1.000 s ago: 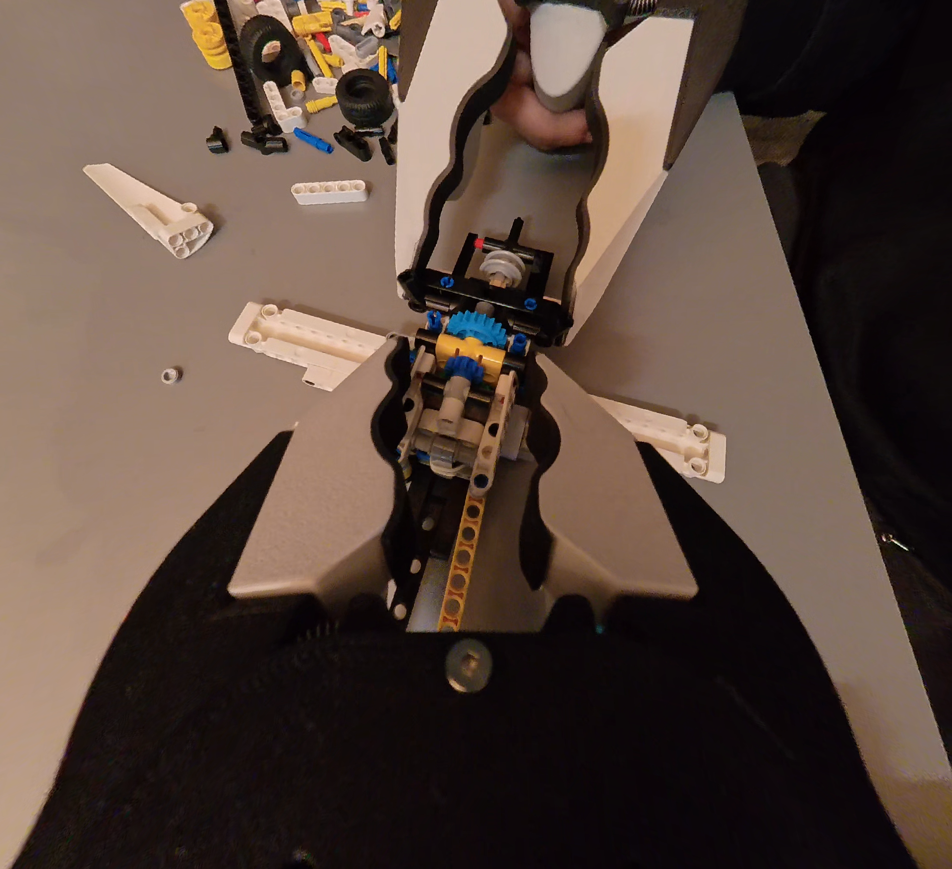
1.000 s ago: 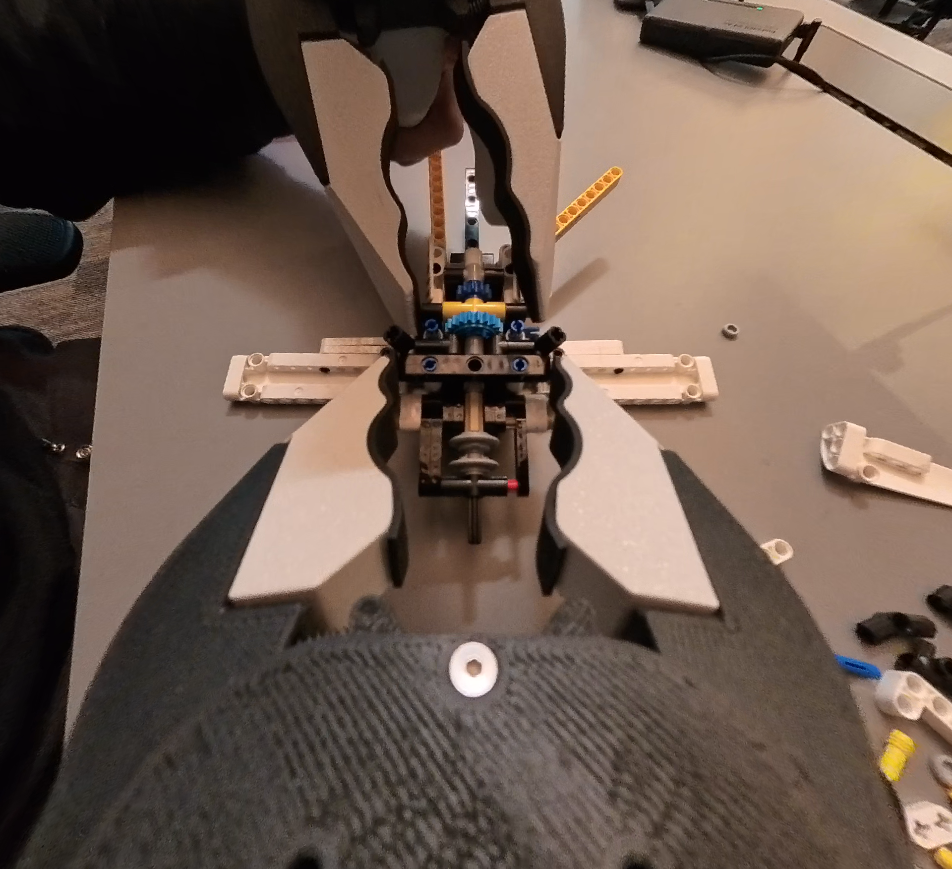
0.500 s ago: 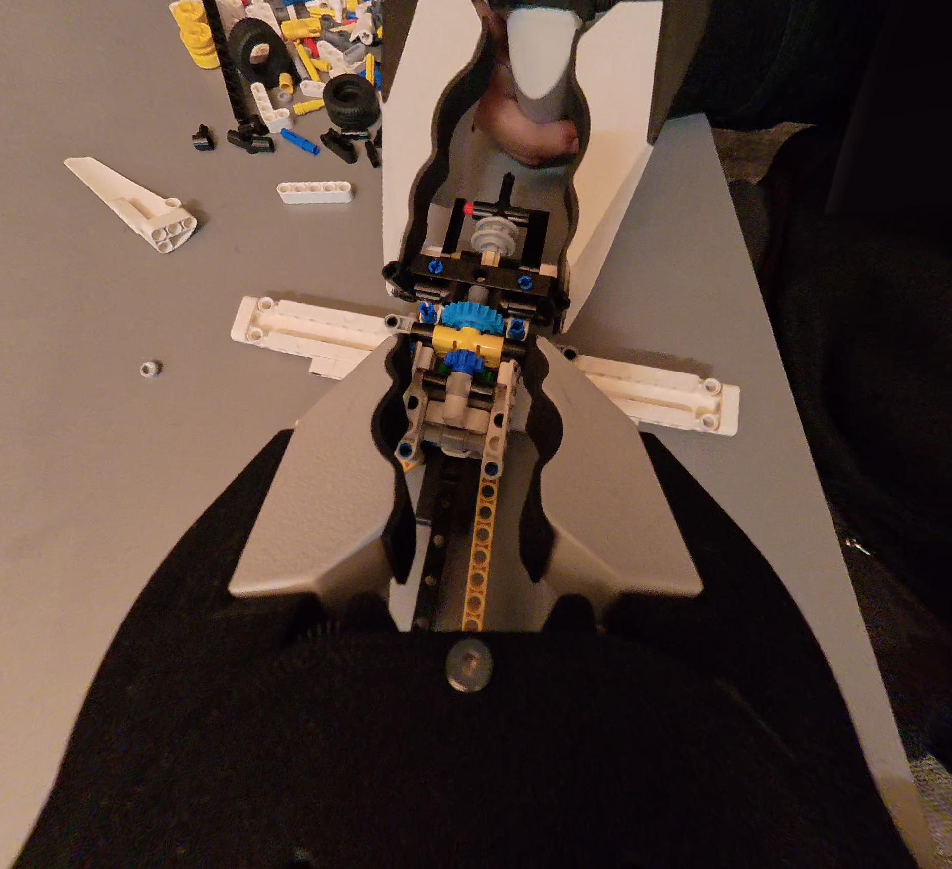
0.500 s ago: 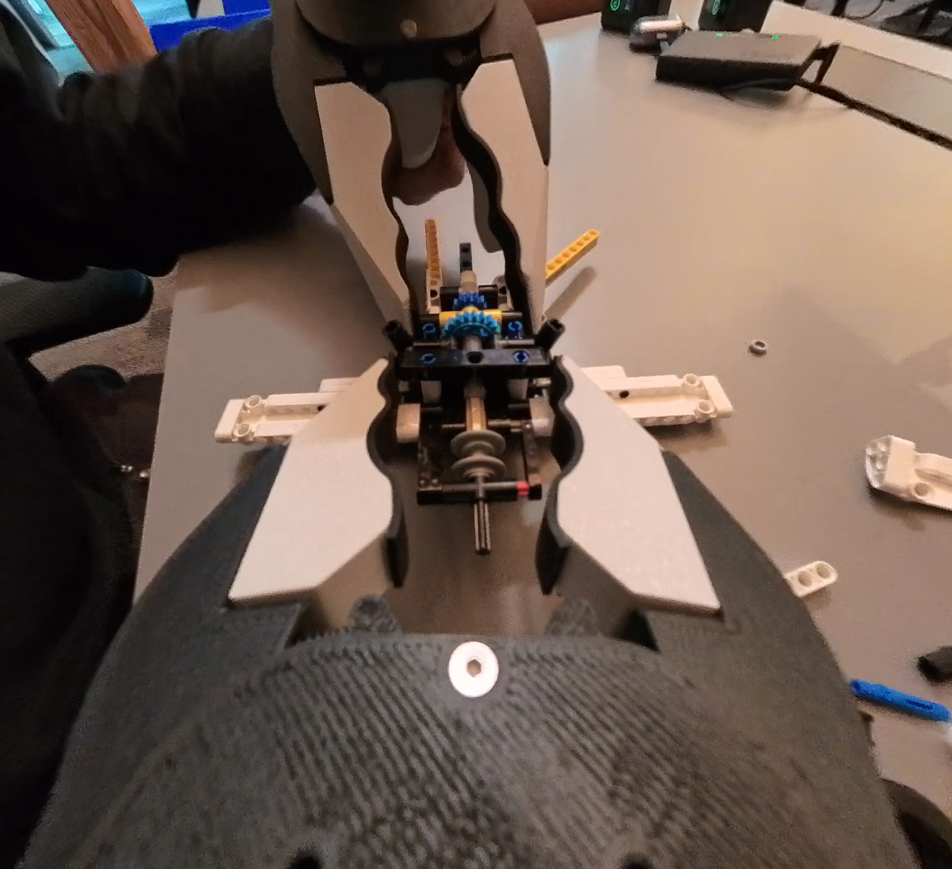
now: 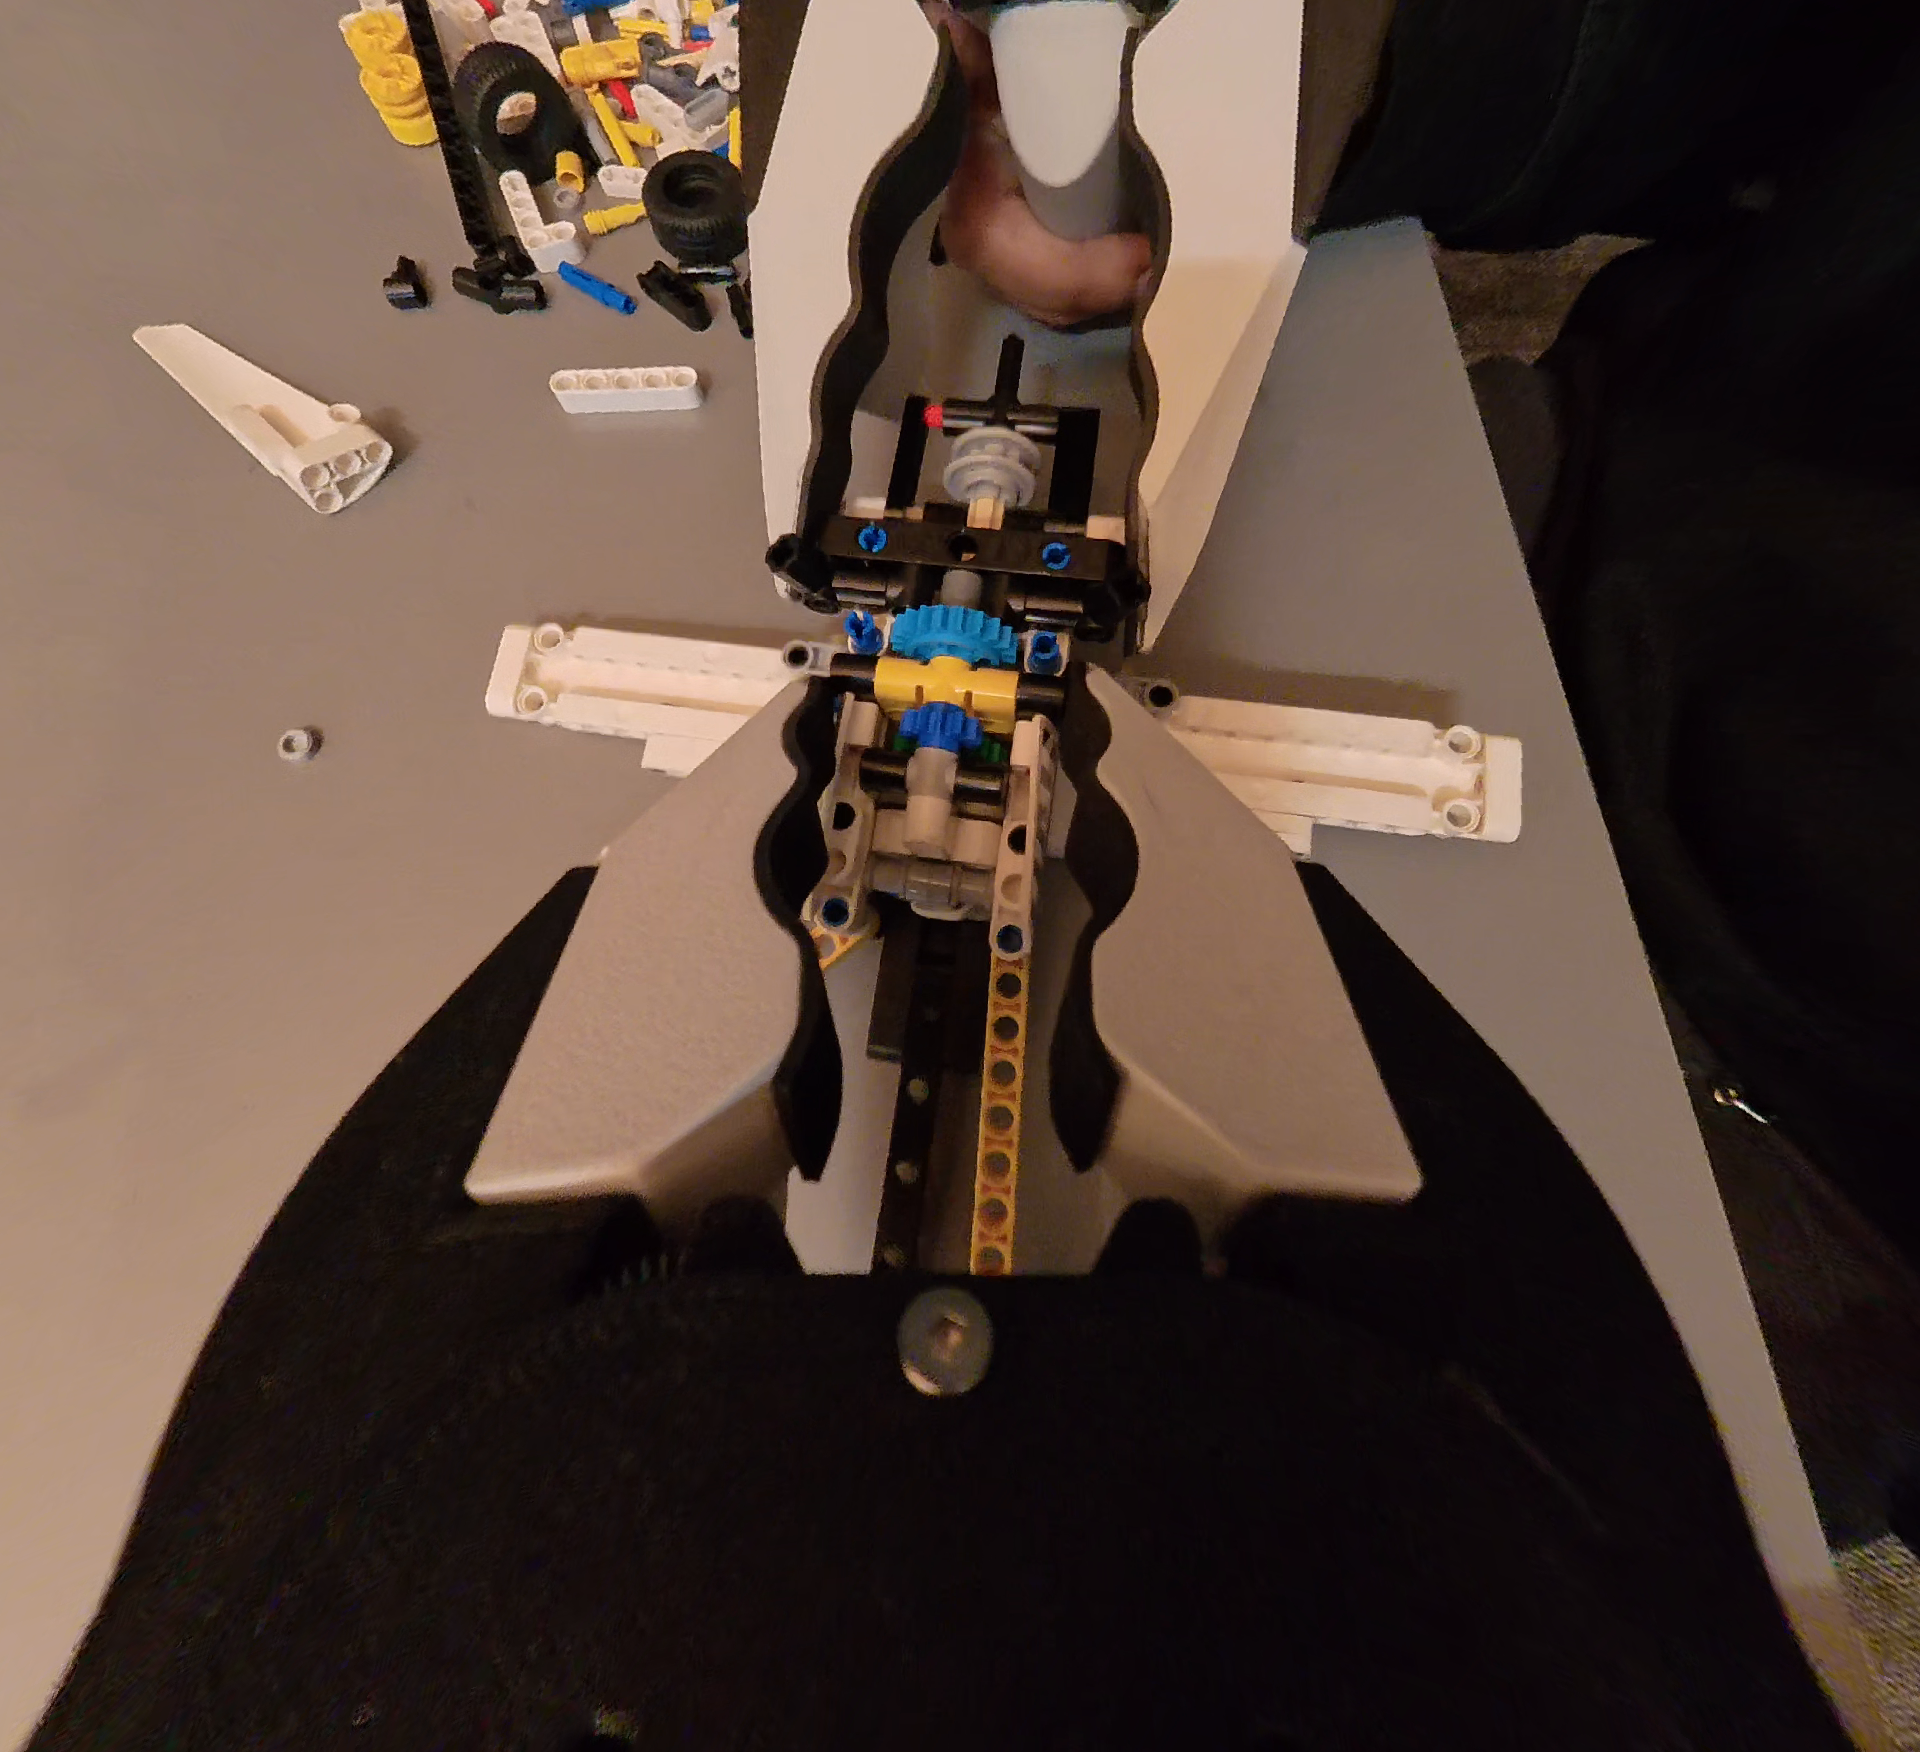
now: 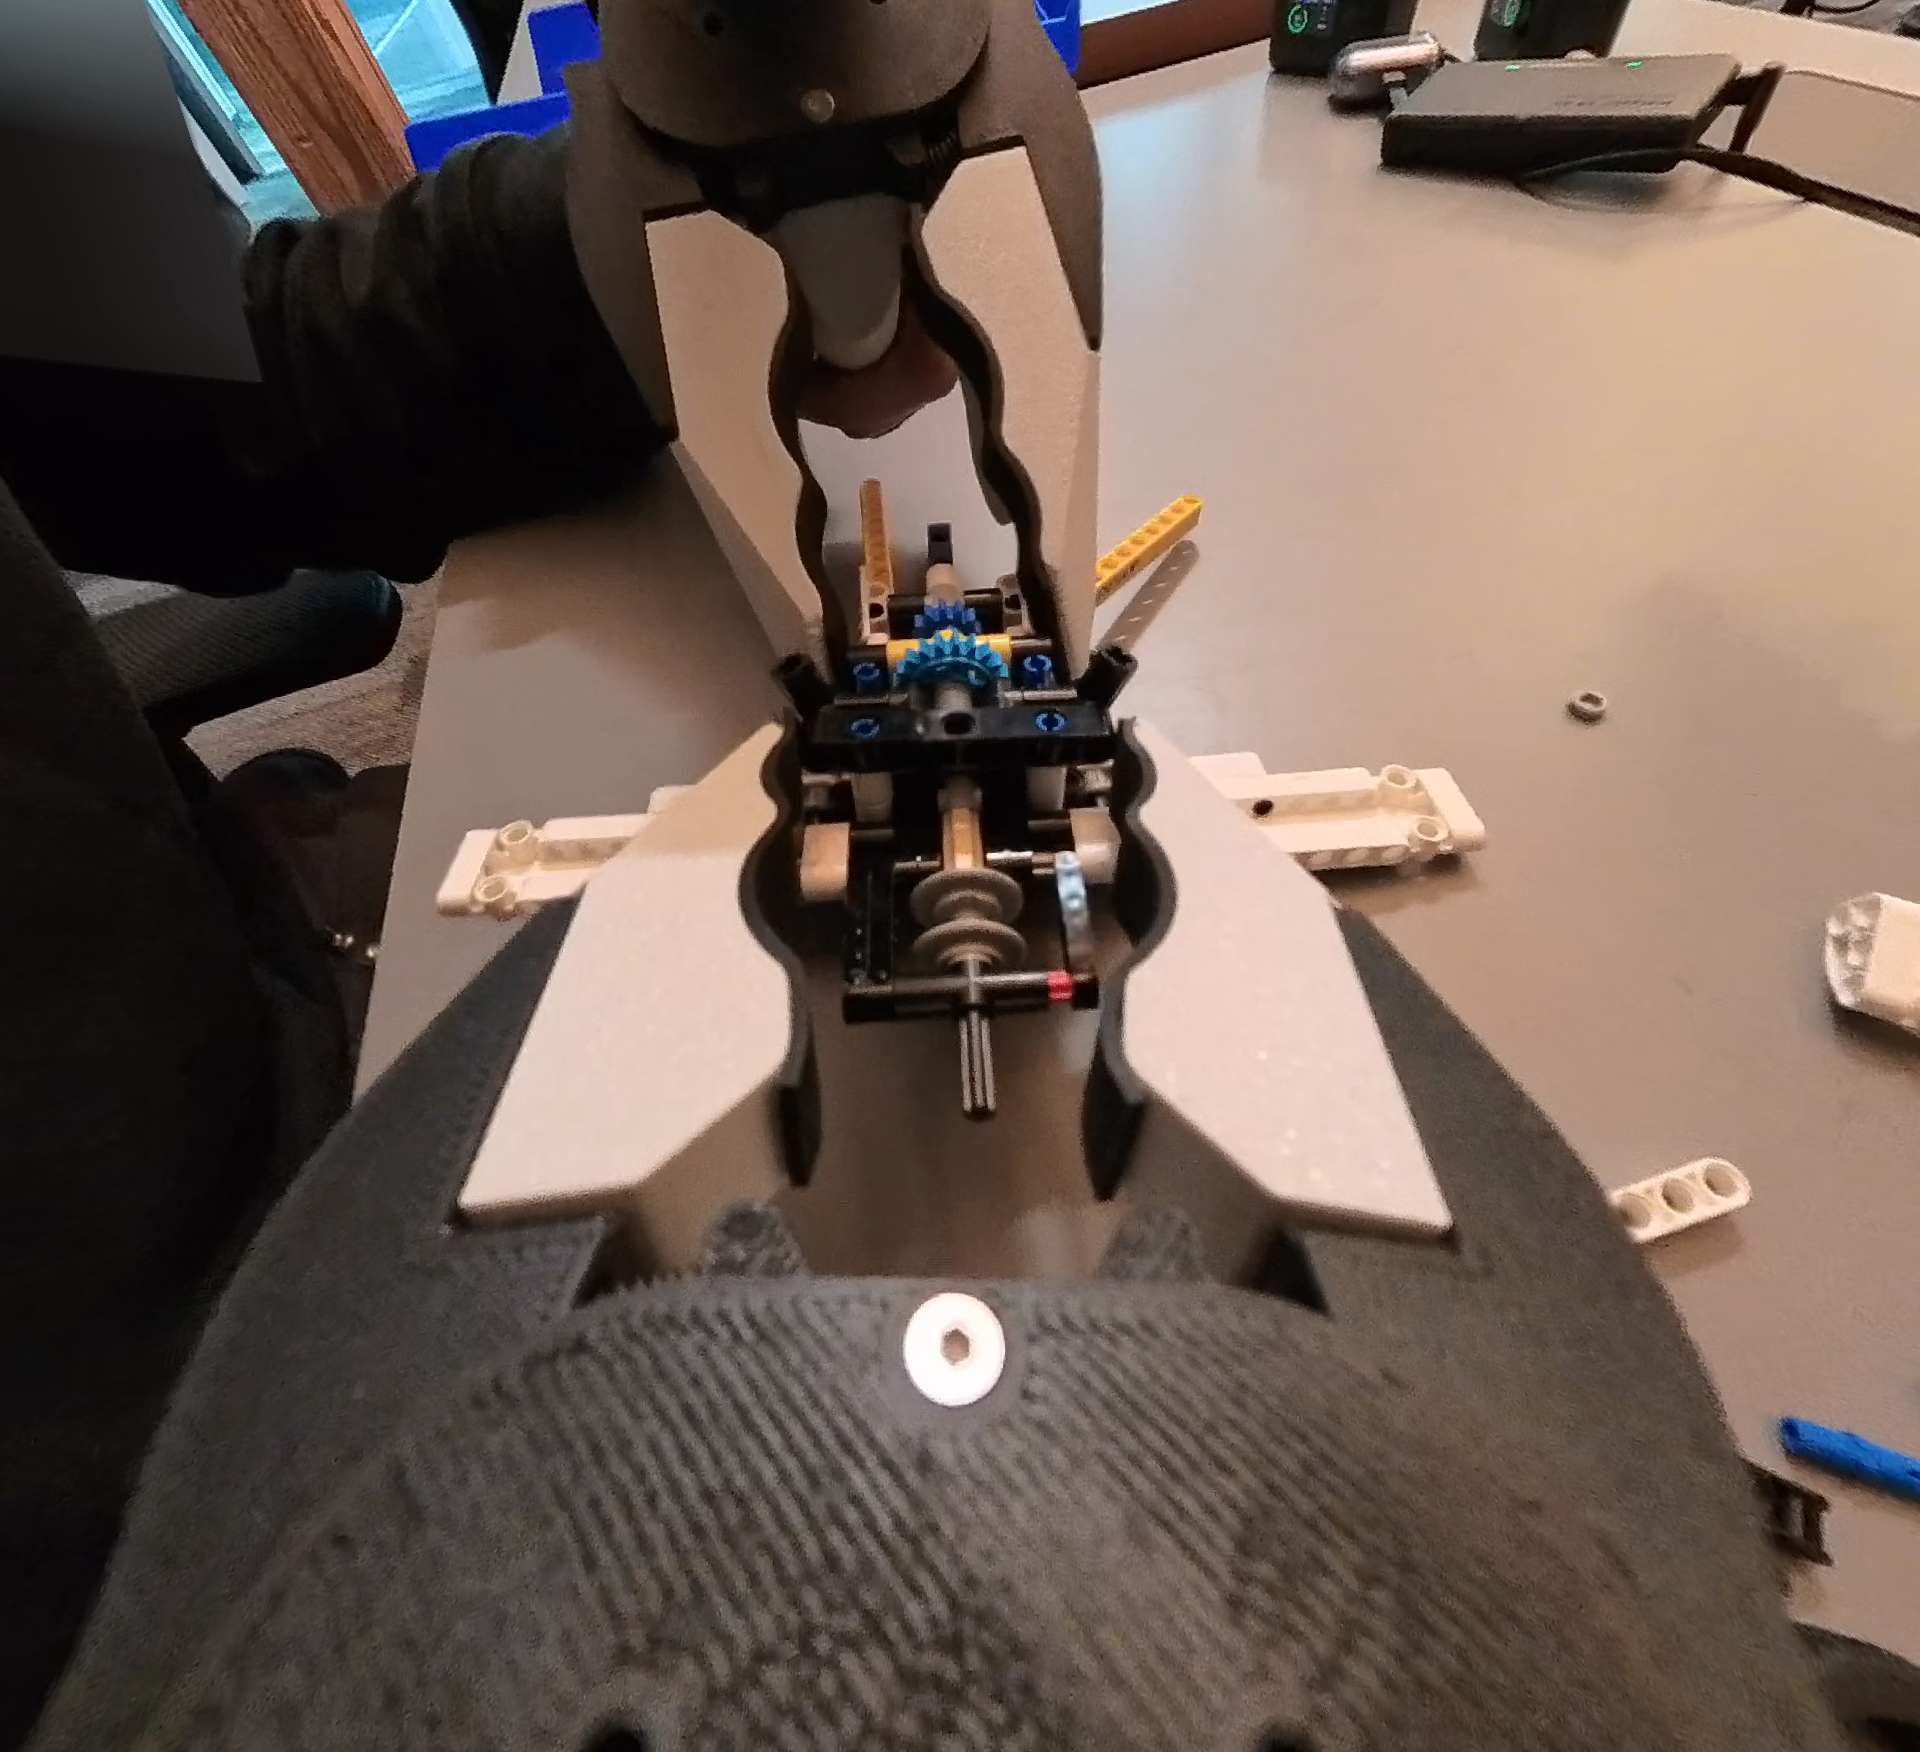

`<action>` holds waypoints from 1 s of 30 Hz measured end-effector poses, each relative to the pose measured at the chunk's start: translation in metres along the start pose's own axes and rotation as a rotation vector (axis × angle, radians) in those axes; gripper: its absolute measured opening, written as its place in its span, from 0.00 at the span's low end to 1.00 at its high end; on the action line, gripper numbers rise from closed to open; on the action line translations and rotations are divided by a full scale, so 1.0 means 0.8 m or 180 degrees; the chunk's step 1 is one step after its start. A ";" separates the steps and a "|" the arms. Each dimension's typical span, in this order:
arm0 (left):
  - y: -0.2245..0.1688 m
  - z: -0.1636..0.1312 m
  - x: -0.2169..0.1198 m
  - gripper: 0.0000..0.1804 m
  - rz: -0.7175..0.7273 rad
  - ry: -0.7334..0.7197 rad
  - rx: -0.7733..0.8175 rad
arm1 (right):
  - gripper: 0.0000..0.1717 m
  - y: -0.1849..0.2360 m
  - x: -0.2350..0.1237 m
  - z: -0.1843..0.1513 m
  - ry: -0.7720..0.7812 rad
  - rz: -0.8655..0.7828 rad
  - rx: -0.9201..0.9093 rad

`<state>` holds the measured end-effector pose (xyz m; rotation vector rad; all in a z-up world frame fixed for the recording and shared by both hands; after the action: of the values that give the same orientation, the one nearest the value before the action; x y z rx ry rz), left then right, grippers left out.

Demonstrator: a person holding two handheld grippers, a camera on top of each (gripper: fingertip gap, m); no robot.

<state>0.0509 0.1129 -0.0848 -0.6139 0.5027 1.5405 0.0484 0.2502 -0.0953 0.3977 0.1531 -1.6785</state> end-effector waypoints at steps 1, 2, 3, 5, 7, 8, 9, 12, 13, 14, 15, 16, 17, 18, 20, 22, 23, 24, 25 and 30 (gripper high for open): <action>0.000 -0.002 0.001 0.26 0.0055 0.0044 0.0024 | 0.34 0.000 0.001 0.000 0.0019 -0.0022 -0.0008; -0.001 -0.003 0.002 0.26 0.0094 0.0090 0.0066 | 0.34 0.000 0.001 -0.001 0.0056 -0.0047 -0.0001; -0.002 -0.002 0.002 0.26 0.0113 0.0115 0.0101 | 0.35 0.000 0.000 -0.002 0.0078 -0.0052 0.0004; -0.004 -0.001 0.003 0.25 0.0129 0.0179 0.0135 | 0.34 0.003 -0.005 -0.002 0.0002 -0.0065 -0.0005; -0.005 0.001 0.006 0.25 0.0140 0.0236 0.0166 | 0.34 0.004 -0.009 -0.004 0.0018 -0.0076 -0.0043; -0.007 0.002 0.006 0.25 0.0150 0.0261 0.0184 | 0.34 0.004 -0.009 -0.005 0.0056 -0.0084 -0.0067; -0.007 0.002 0.007 0.25 0.0161 0.0279 0.0193 | 0.35 0.003 -0.009 -0.006 0.0091 -0.0091 -0.0091; -0.006 0.002 0.006 0.25 0.0146 0.0254 0.0170 | 0.36 -0.001 -0.009 -0.007 0.0149 -0.0095 -0.0125; -0.006 0.001 0.006 0.25 0.0142 0.0246 0.0168 | 0.36 -0.003 -0.010 -0.007 0.0131 -0.0068 -0.0086; -0.006 0.001 0.006 0.25 0.0139 0.0241 0.0168 | 0.36 -0.003 -0.012 -0.006 0.0083 -0.0021 -0.0013; -0.006 0.001 0.006 0.25 0.0140 0.0241 0.0175 | 0.36 -0.004 -0.014 -0.004 -0.0003 0.0042 0.0106; -0.006 0.001 0.006 0.25 0.0143 0.0243 0.0180 | 0.36 -0.004 -0.018 -0.001 -0.0105 0.0103 0.0273; -0.006 0.001 0.006 0.25 0.0149 0.0245 0.0189 | 0.35 -0.005 -0.022 0.000 -0.0194 0.0148 0.0460; -0.007 0.001 0.006 0.25 0.0156 0.0244 0.0204 | 0.34 -0.006 -0.026 0.001 -0.0262 0.0182 0.0616; -0.007 0.001 0.006 0.25 0.0176 0.0236 0.0217 | 0.32 -0.006 -0.034 -0.001 -0.0348 0.0091 0.0756; -0.007 0.001 0.006 0.25 0.0207 0.0244 0.0235 | 0.31 -0.007 -0.042 -0.007 -0.0423 -0.0168 0.0703; -0.008 0.001 0.006 0.25 0.0223 0.0267 0.0252 | 0.30 -0.006 -0.048 -0.007 -0.0517 -0.0260 0.0687; -0.008 0.002 0.007 0.25 0.0231 0.0287 0.0268 | 0.28 -0.006 -0.054 -0.005 -0.0655 -0.0352 0.0669; -0.008 0.002 0.007 0.25 0.0230 0.0292 0.0268 | 0.26 -0.008 -0.062 -0.005 -0.0806 -0.0463 0.0689; -0.008 0.001 0.007 0.25 0.0327 0.0221 0.0146 | 0.25 -0.030 -0.110 -0.018 -0.1249 -0.0266 0.1353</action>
<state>0.0575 0.1180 -0.0877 -0.6156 0.6290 1.6042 0.0362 0.3407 -0.0810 0.3709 -0.4897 -1.8373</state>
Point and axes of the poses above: each gripper's, where its closed fingertips meet, x out along the fingers, z out of its top, y = z × x across the jaws, the point moved 8 cm from there along -x, back along the fingers, and after that the axes turned 2 degrees about -z, right-handed, at the moved point
